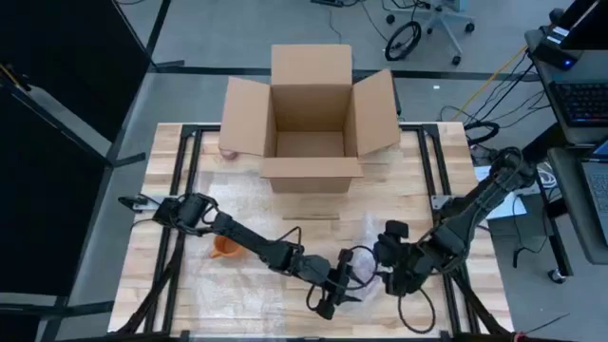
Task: Wrap mug
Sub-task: Wrap the pink cup with bubble wrap
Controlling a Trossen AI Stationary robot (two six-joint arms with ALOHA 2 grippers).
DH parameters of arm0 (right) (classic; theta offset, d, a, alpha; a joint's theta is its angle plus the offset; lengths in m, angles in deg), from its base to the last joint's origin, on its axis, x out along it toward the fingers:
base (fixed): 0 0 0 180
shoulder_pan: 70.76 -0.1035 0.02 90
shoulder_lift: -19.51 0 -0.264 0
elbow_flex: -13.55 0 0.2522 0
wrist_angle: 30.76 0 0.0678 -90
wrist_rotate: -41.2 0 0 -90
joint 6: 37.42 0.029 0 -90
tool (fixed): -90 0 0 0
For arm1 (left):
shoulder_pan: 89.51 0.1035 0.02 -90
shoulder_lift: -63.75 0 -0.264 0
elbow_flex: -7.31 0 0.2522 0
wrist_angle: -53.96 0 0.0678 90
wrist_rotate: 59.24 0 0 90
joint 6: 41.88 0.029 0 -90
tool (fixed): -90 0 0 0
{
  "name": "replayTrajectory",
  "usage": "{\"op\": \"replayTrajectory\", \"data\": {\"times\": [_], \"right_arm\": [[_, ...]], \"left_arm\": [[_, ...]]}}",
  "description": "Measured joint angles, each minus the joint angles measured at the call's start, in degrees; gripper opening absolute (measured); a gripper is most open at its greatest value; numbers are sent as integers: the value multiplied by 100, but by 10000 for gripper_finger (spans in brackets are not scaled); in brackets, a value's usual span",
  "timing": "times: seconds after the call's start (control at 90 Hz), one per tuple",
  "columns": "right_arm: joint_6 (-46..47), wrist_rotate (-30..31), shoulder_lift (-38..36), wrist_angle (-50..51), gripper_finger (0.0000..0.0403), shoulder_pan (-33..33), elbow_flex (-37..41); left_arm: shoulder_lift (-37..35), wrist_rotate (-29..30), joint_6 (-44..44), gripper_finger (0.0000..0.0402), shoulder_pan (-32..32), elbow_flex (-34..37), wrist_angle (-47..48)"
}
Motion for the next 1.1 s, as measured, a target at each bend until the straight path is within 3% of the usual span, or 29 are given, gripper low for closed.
{"op": "replayTrajectory", "data": {"times": [0.256, 0.433, 0.644, 0.978, 1.1], "right_arm": [[-153, 14, 69, -130, 281, 504, -2], [-200, -147, 533, -112, 281, 767, -4], [-200, -626, 885, 127, 281, 668, -4], [313, -320, 972, 222, 281, 387, 145], [355, -612, 1075, 80, 281, 495, 378]], "left_arm": [[0, -9, 0, 178, 33, -9, -18], [-2, -9, -9, 178, 31, -9, 2], [-2, -7, -11, 178, 32, -9, 0], [-9, -7, -9, 178, 33, -9, -20], [-9, -4, -70, 178, 37, -9, -16]]}}
